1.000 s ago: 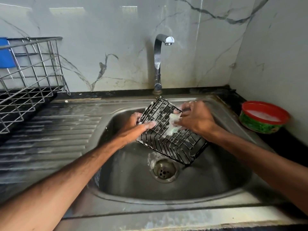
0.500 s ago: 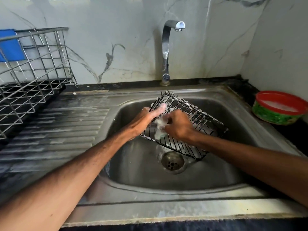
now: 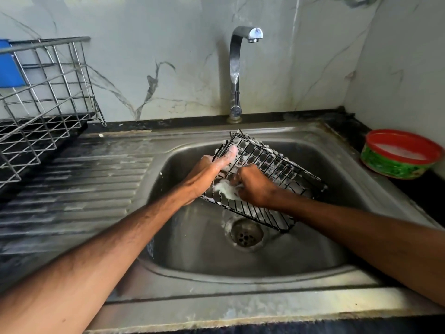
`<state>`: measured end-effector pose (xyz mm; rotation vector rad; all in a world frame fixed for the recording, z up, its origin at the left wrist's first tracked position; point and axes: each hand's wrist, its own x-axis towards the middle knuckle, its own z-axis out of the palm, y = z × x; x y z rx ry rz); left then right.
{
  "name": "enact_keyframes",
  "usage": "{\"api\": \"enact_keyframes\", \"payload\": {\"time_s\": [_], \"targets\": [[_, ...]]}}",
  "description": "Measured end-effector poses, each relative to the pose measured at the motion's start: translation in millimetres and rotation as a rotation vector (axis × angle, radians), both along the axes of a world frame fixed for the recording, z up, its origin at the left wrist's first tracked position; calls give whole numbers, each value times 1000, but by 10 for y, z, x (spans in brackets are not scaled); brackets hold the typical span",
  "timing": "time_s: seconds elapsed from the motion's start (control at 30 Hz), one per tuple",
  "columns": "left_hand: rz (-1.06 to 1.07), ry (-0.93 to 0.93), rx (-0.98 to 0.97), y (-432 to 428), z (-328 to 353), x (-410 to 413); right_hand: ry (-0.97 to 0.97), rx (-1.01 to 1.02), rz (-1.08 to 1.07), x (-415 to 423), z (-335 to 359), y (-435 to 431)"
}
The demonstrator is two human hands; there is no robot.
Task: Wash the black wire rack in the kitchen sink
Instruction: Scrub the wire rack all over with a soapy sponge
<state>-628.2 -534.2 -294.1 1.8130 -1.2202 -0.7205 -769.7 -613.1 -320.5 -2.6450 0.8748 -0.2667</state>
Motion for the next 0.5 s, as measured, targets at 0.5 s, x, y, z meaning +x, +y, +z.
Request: {"api": "enact_keyframes", "payload": {"time_s": [0.5], "targets": [[-48, -24, -72, 78, -13, -11, -7, 59, 6, 175, 92, 288]]}}
